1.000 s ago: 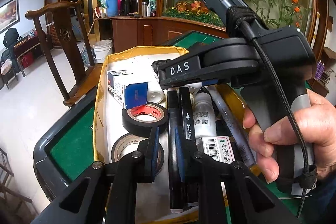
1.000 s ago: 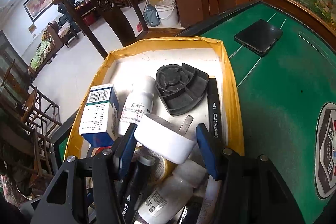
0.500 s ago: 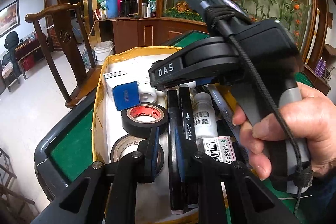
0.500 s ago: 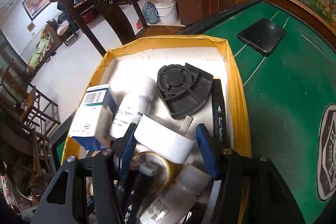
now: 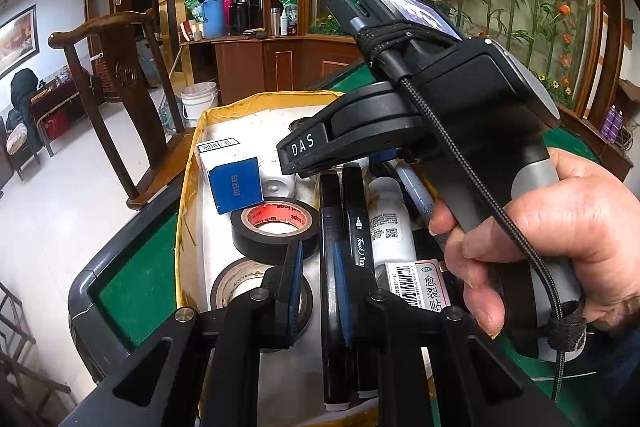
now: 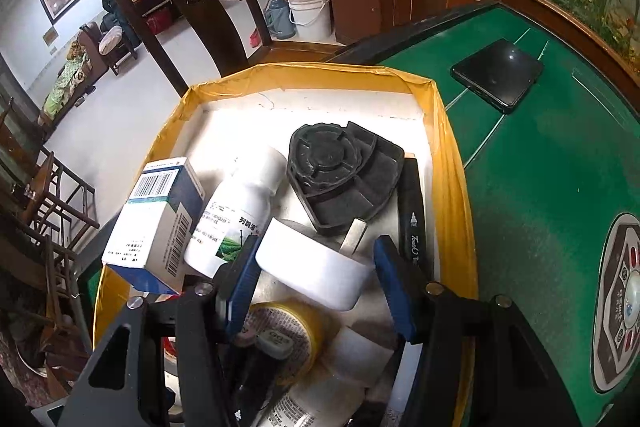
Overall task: Organize rigid objects
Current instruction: 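Lower the black marker into the tray and open left while right releases the charger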
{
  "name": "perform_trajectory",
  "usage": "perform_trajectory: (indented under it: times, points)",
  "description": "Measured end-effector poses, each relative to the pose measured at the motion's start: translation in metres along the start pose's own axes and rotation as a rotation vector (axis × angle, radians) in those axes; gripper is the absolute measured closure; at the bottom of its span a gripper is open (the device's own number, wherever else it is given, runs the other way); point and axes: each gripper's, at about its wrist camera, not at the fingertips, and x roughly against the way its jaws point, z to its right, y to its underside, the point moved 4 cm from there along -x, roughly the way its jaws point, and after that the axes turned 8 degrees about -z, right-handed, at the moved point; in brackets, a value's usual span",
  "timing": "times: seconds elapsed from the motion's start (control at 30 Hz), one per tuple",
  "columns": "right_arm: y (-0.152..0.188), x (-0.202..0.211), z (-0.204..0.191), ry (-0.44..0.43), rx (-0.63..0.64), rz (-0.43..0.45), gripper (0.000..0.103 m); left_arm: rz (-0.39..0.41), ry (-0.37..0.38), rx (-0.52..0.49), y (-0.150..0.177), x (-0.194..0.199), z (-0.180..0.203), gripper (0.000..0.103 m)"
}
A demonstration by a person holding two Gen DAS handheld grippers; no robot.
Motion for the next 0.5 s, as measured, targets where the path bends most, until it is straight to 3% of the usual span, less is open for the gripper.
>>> perform_trajectory:
  times: [0.1, 0.17, 0.23, 0.3, 0.5]
  points:
    - [0.0, 0.001, -0.001, -0.001, 0.0, 0.001, 0.046, 0.002, -0.014, -0.004, 0.0, 0.0, -0.001, 0.082]
    - [0.0, 0.002, -0.001, -0.007, -0.001, -0.001, 0.046, -0.001, -0.017, 0.0, 0.0, -0.002, -0.002, 0.072]
    - [0.002, 0.004, -0.001, -0.019, -0.005, -0.002, 0.045, -0.005, -0.011, 0.01, 0.001, -0.003, -0.004, 0.05]
    - [0.004, 0.006, -0.001, -0.024, -0.009, -0.003, 0.045, -0.008, -0.01, 0.011, 0.001, -0.004, -0.004, 0.042]
    - [0.01, 0.016, -0.003, -0.034, -0.002, 0.013, 0.04, -0.014, 0.001, 0.022, 0.001, -0.002, -0.003, 0.029]
